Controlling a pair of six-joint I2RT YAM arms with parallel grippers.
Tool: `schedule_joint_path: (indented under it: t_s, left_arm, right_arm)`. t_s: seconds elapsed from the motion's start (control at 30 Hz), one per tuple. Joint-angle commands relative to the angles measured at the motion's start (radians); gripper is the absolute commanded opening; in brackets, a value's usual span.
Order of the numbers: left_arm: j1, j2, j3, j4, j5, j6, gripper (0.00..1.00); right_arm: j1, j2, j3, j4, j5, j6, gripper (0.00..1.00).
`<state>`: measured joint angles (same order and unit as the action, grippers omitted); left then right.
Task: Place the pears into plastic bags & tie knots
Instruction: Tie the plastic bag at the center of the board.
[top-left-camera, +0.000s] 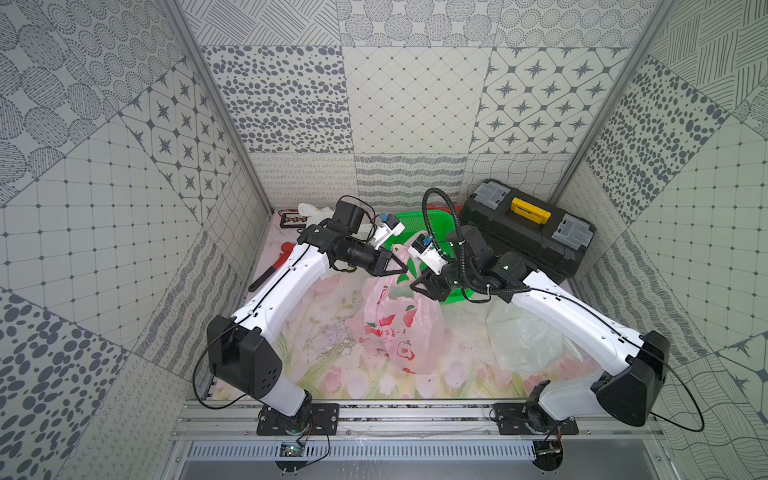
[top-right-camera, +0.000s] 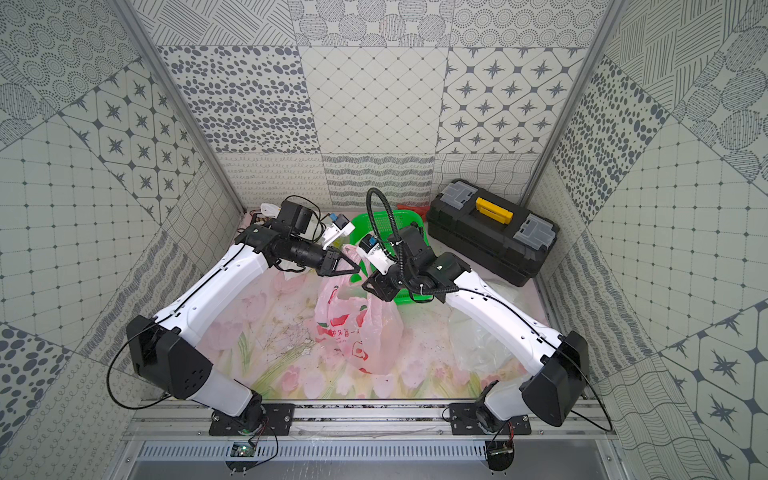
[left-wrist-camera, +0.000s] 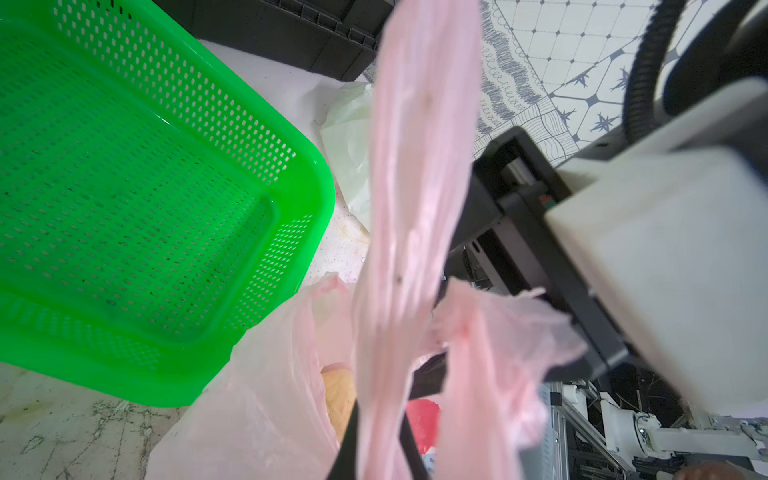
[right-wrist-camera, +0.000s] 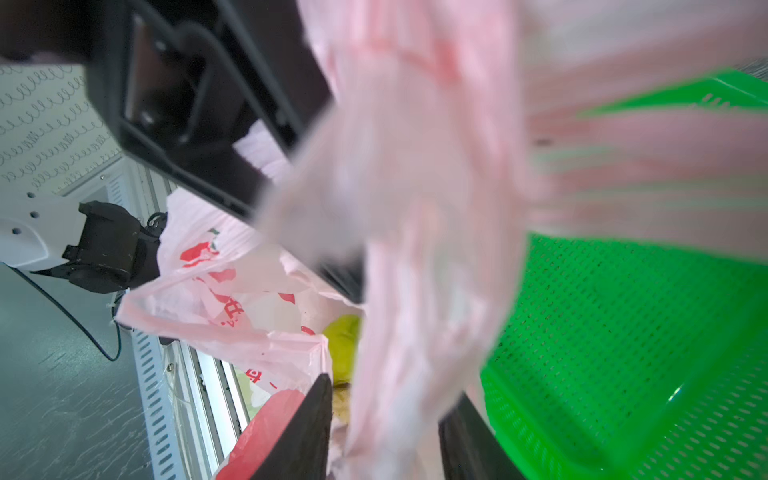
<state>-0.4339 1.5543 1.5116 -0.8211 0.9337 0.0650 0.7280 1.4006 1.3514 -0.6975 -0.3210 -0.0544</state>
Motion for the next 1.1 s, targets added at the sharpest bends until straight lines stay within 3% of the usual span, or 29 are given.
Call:
schedule_joint_path:
  t_s: [0.0,0.17,0.37,0.57,0.7,0.8,0.9,1.07]
  left_arm:
    - [0.007,-0.019,-0.013,0.051,0.017,-0.036,0.00]
    - [0.002,-0.014,-0.013,0.051,0.008,-0.045,0.00]
    - [-0.003,-0.024,-0.016,0.050,0.000,-0.050,0.00]
    - [-0.009,-0.025,-0.013,0.045,0.004,-0.043,0.00]
    - [-0.015,-0.025,-0.013,0.029,0.008,-0.025,0.00]
    - [-0.017,-0.032,-0.023,0.013,0.047,0.002,0.00]
    - [-0.019,-0.055,-0.042,0.017,0.083,0.025,0.09]
    - [-0.020,-0.062,-0.047,0.019,0.116,0.049,0.36]
  right_arm:
    - [-0.017,-0.041,-0.021,0.124,-0.003,0.069,0.43]
    - [-0.055,-0.032,0.030,0.170,-0.053,0.155,0.51]
    - [-0.061,0.018,0.113,0.125,-0.083,0.207,0.51]
    - [-0.061,0.060,0.154,0.127,-0.112,0.227,0.31]
    - [-0.059,0.079,0.185,0.134,-0.129,0.243,0.10]
    - [-0.054,0.090,0.200,0.149,-0.148,0.253,0.06]
    - [-0.048,0.101,0.192,0.163,-0.154,0.255,0.03]
    - [-0.041,0.091,0.145,0.242,-0.182,0.292,0.02]
